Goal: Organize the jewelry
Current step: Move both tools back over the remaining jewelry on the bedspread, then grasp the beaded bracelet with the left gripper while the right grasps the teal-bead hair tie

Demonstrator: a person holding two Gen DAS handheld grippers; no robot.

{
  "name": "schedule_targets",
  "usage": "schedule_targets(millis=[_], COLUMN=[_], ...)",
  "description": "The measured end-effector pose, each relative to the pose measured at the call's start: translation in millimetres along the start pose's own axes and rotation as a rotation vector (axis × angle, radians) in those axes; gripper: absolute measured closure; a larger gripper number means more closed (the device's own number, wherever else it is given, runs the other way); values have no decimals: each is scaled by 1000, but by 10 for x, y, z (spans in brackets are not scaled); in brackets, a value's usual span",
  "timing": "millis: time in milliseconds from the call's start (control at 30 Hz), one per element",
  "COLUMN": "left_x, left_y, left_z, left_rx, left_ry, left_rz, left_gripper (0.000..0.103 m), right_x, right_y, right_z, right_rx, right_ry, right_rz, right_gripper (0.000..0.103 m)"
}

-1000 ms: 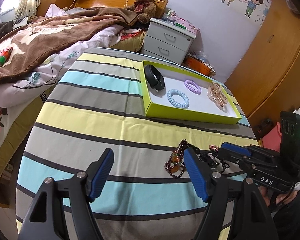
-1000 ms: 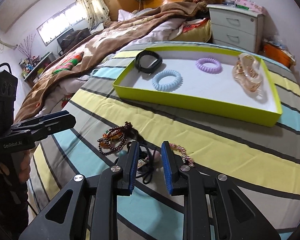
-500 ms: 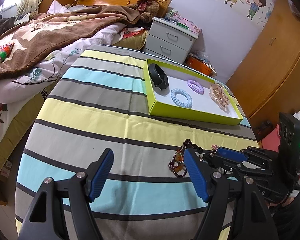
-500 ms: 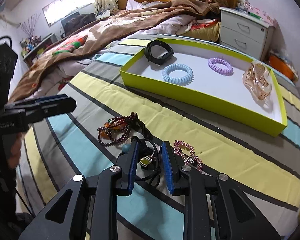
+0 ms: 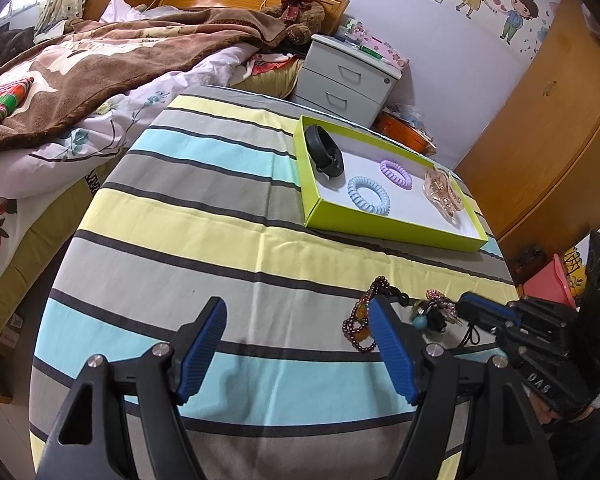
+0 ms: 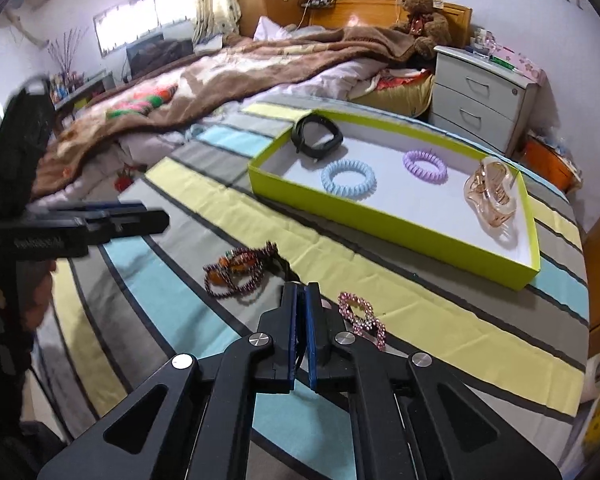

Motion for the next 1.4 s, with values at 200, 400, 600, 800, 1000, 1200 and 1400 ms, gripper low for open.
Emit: schedule_targets(millis=[200, 400, 600, 800, 1000, 1200, 1400], left_x=[-12, -51, -86, -112, -151, -156, -201], left_y=[-16, -49, -122, -301, -510, -636, -697], left_z=[-16, -50, -125, -255, -416, -552, -625], left_rx=[-4, -6, -19, -56, -57, -30, 44], left_ry=[7, 19, 41, 67, 90, 101, 102], left_rz=[-2, -4, -19, -54, -111, -165, -248], left_gripper=[28, 27, 27, 27, 28, 28, 34], right_x=[147, 207, 191, 77, -112, -340, -533], right_y=[23, -36, -209, -439, -671, -926, -1078], right_z=[168, 221, 448, 609, 681, 698, 720], right_rx=[119, 122, 83, 16, -40, -97, -171], right_ry=[-79, -116, -170, -187, -170, -128, -86], right_rz=[-113, -177, -215, -248, -284, -328, -317], right_gripper=[99, 99, 99, 99, 99, 99, 99])
Point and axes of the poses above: each gripper's, at about its wrist camera, not at the fingertips, and z roughly against the way its jaws point, y to its left, x to its top, the point moved 4 cm from there along -z, roughly the way its jaws point, and after that the axes turned 15 degrees about -y, right-handed, at the moved point
